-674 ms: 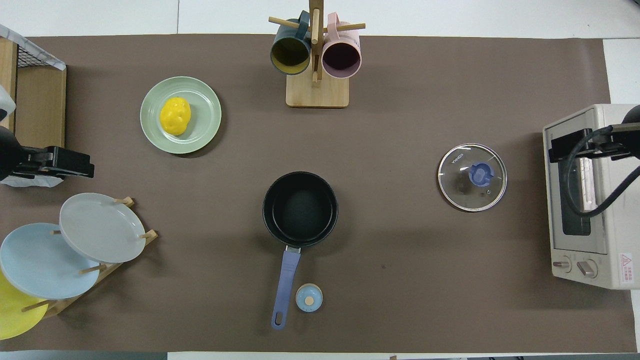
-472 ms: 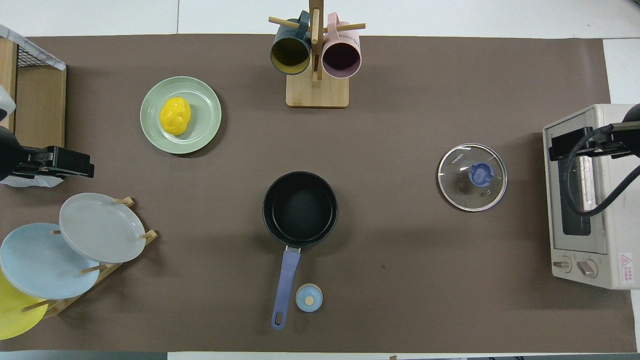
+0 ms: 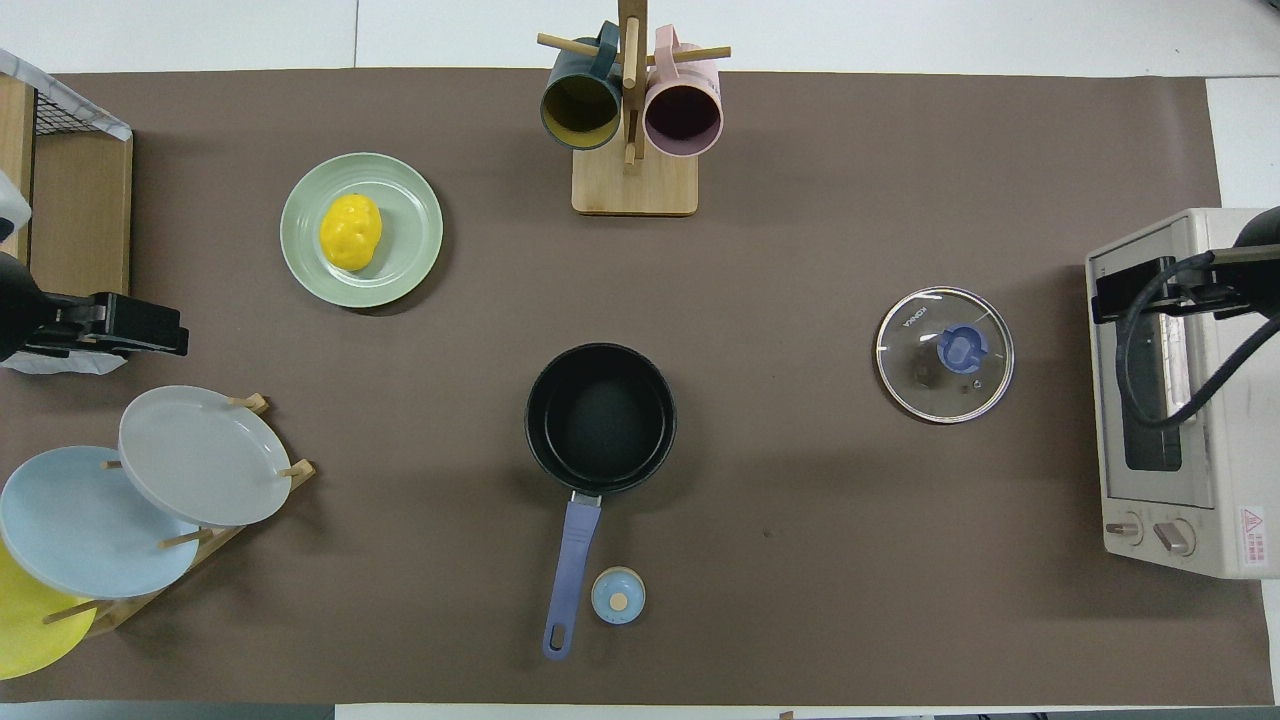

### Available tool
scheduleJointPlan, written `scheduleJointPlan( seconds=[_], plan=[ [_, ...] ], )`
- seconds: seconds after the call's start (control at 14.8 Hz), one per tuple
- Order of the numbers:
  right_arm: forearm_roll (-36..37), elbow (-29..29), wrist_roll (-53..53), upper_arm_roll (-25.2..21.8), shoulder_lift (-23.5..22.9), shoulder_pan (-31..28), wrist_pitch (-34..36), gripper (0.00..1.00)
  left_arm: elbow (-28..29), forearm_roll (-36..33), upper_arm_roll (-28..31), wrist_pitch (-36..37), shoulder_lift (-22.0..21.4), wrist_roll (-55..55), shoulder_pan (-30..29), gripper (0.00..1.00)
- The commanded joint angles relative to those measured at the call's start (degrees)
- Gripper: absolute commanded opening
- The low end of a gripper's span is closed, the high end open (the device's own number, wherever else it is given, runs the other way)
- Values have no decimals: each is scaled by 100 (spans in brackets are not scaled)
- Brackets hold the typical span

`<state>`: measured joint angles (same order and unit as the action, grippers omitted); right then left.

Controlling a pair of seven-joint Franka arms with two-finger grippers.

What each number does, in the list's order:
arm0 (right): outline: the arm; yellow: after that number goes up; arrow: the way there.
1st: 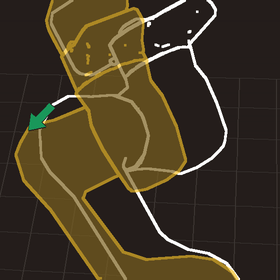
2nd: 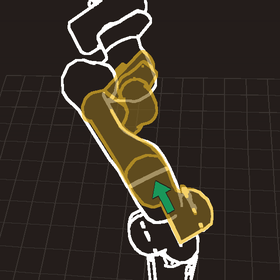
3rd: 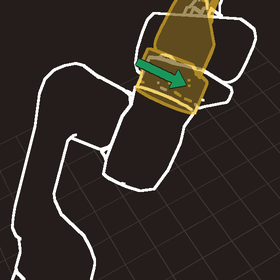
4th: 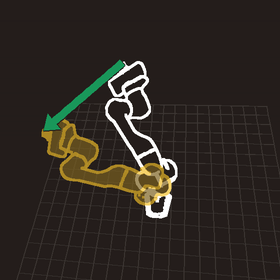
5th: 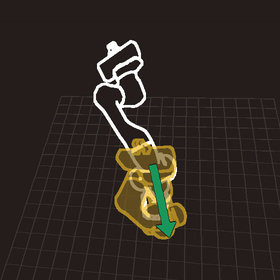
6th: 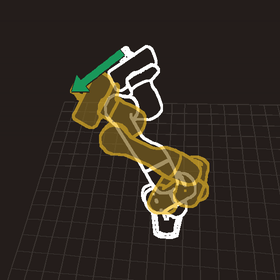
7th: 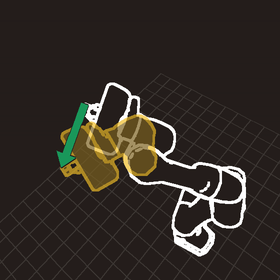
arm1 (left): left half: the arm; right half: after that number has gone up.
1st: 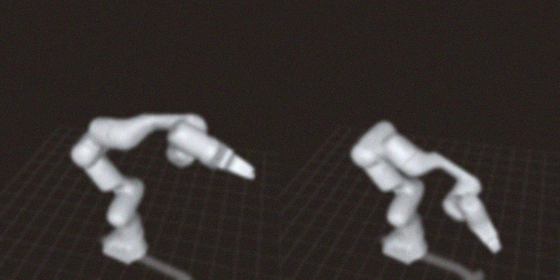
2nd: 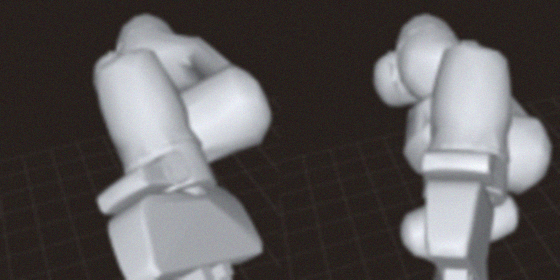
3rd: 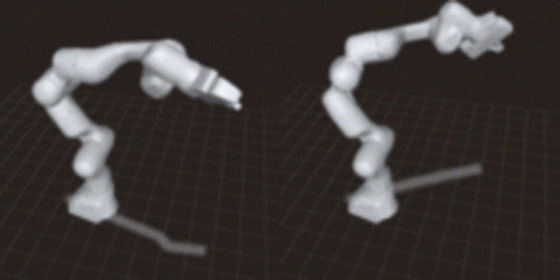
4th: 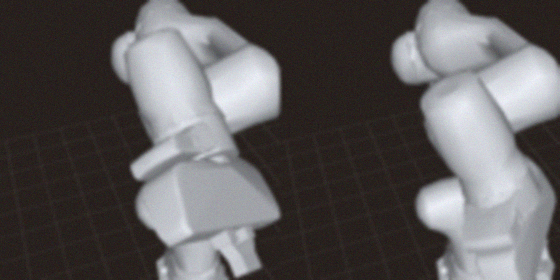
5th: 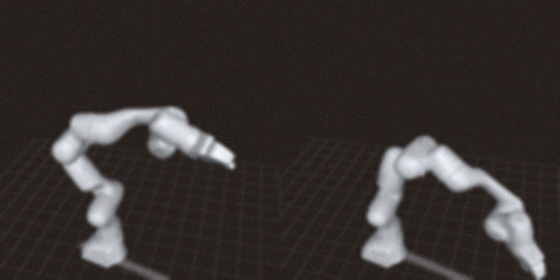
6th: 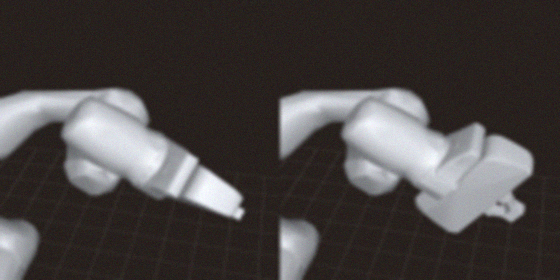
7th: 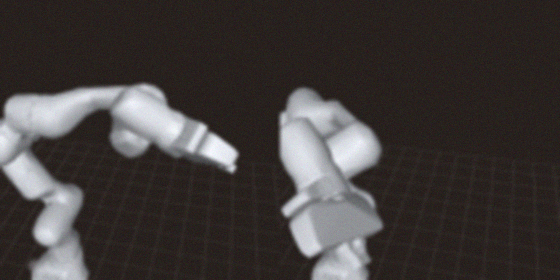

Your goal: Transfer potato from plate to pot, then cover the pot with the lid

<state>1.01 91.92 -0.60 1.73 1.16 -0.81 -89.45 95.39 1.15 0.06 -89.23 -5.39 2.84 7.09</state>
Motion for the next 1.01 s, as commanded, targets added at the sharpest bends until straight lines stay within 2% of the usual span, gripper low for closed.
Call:
scheduleJointPlan(
  seconds=[0.0,0.27,0.61,0.74,0.94],
  plan=[
    [-93,485,-19,38,227,-16,-327,100,76,61,-14,-15,-111,15,-59,100],
    [-110,968,-11,64,306,186,-845,100,94,61,-14,-59,-111,85,-50,100],
    [-101,1056,174,73,26,248,-1241,100,85,61,-14,-244,-76,85,-50,100],
    [-101,1170,305,73,-176,230,-1478,100,50,61,-14,-296,11,77,-50,100],
    [-101,1652,473,64,-239,213,-2057,100,23,70,-23,-656,345,77,-24,100]
  ],
)
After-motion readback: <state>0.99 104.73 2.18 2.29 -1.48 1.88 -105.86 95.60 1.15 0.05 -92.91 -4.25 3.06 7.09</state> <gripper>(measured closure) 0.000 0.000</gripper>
